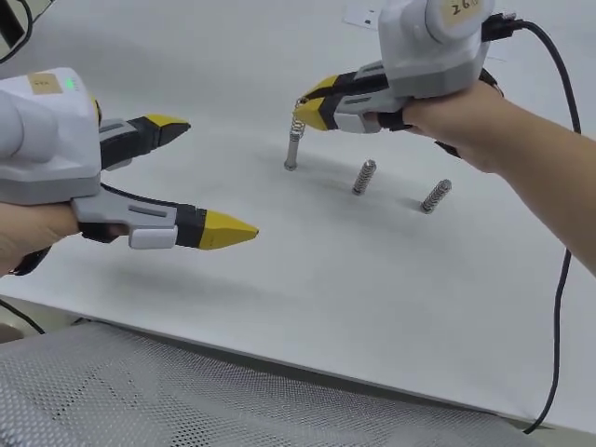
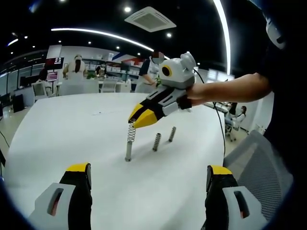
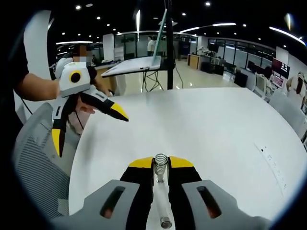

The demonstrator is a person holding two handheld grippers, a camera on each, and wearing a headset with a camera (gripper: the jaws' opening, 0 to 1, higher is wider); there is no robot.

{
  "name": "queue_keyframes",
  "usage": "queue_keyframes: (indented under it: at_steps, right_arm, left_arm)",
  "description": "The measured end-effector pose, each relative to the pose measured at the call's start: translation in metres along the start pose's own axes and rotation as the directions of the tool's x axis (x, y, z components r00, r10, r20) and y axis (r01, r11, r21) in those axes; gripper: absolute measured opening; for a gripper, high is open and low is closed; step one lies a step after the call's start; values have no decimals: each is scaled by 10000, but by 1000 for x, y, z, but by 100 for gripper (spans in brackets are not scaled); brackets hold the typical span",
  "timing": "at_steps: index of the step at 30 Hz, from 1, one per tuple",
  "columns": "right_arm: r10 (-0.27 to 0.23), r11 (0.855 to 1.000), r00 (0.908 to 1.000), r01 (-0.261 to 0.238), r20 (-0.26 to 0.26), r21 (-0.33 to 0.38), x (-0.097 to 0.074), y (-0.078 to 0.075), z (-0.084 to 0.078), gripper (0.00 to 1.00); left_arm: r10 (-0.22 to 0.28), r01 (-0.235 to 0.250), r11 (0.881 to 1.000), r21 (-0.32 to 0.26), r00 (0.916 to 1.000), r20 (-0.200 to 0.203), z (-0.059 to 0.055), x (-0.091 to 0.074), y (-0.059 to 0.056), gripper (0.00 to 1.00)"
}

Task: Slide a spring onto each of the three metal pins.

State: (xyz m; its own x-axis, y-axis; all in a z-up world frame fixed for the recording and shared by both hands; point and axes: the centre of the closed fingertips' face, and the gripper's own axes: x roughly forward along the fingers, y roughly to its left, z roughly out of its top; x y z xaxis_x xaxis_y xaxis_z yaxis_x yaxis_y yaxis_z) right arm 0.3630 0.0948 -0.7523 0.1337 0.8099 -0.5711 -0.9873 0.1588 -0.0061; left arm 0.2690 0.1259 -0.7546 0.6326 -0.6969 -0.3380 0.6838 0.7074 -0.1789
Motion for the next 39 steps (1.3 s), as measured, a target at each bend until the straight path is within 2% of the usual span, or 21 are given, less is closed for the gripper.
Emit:
queue_keyframes:
  at_steps: [25, 34, 39]
  right_arm:
    - [29, 9999, 9998, -26, -207, 145, 6, 2, -8, 8]
    - [86, 9998, 9993, -80, -363, 172, 11, 5, -16, 8]
    - [155, 9998, 9987, -148, -483, 151, 13, 9, -20, 8]
  left_arm:
    - [28, -27, 10000, -85, 10000, 19, -2, -2, 2, 96]
    - [34, -35, 9999, -102, 10000, -15, -3, -2, 3, 96]
    - [55, -55, 10000, -61, 10000, 67, 0, -2, 3, 96]
